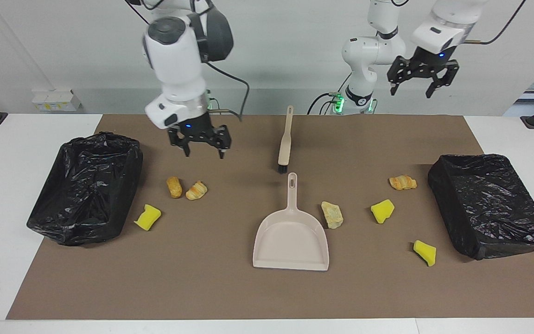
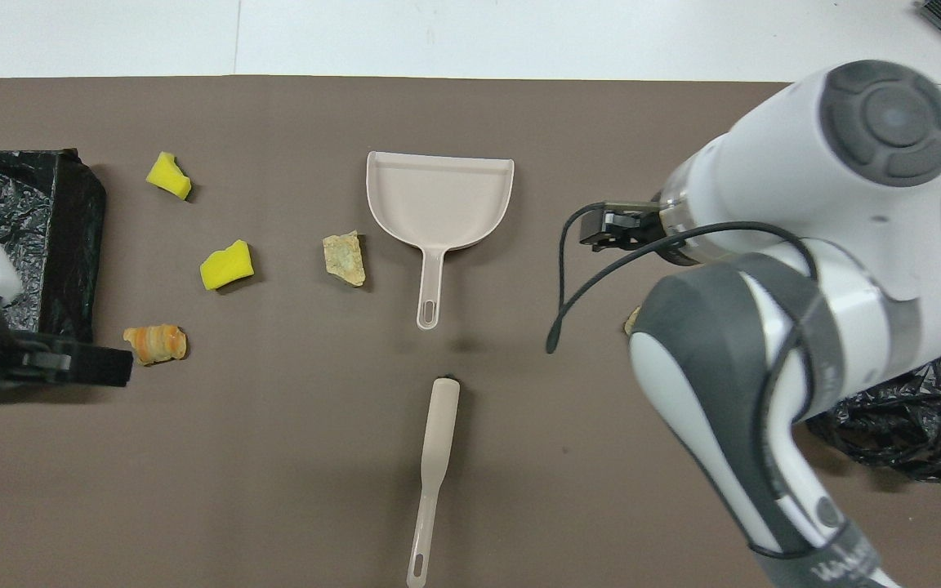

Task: Sweep and dump trash in bin

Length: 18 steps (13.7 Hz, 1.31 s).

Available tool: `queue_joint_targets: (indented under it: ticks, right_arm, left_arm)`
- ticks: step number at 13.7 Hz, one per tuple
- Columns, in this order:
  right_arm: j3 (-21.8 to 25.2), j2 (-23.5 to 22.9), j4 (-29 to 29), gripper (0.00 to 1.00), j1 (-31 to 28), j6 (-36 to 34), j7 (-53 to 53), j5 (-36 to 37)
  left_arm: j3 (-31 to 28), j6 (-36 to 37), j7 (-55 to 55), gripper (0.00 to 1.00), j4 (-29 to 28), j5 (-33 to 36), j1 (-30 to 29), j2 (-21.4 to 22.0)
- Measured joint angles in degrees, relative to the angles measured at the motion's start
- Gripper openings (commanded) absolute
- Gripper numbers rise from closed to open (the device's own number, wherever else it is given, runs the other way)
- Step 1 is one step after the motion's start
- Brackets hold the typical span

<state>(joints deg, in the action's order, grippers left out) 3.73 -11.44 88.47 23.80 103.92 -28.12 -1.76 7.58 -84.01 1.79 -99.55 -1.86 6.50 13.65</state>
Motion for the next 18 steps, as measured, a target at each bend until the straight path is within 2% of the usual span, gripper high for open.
queue_joint_targets:
  ticks: [4, 7, 12, 15, 18]
  right_arm:
    - [-0.03, -4.44, 0.12, 1.0, 1.69, 3.52, -1.38, -4.76]
    - [-0.09, -7.48, 0.25, 1.0, 4.23, 5.83, -1.67, -5.49]
    - [-0.13, -14.0, 0.27, 1.0, 8.87, 11.96, -8.78, -5.97]
    - [-0.11, -18.05, -0.47, 0.99, 12.0, 16.14, -12.54, -5.93]
    - [0.0, -19.45, -2.62, 0.98, 11.88, 16.37, -12.63, -5.93]
  left_arm:
    - [0.39, -4.47, 0.3, 1.0, -14.27, -0.06, 8.68, 7.15]
    - [0.49, -5.03, 1.18, 1.0, -20.75, -1.33, 14.41, 10.13]
    - [0.84, -14.99, 8.38, 1.0, -31.24, -4.59, 24.62, 10.86]
    - [0.96, -25.52, 13.76, 1.0, -37.92, -6.98, 31.31, 10.71]
    - [0.95, -33.82, 16.94, 1.0, -43.14, -7.46, 36.27, 9.35]
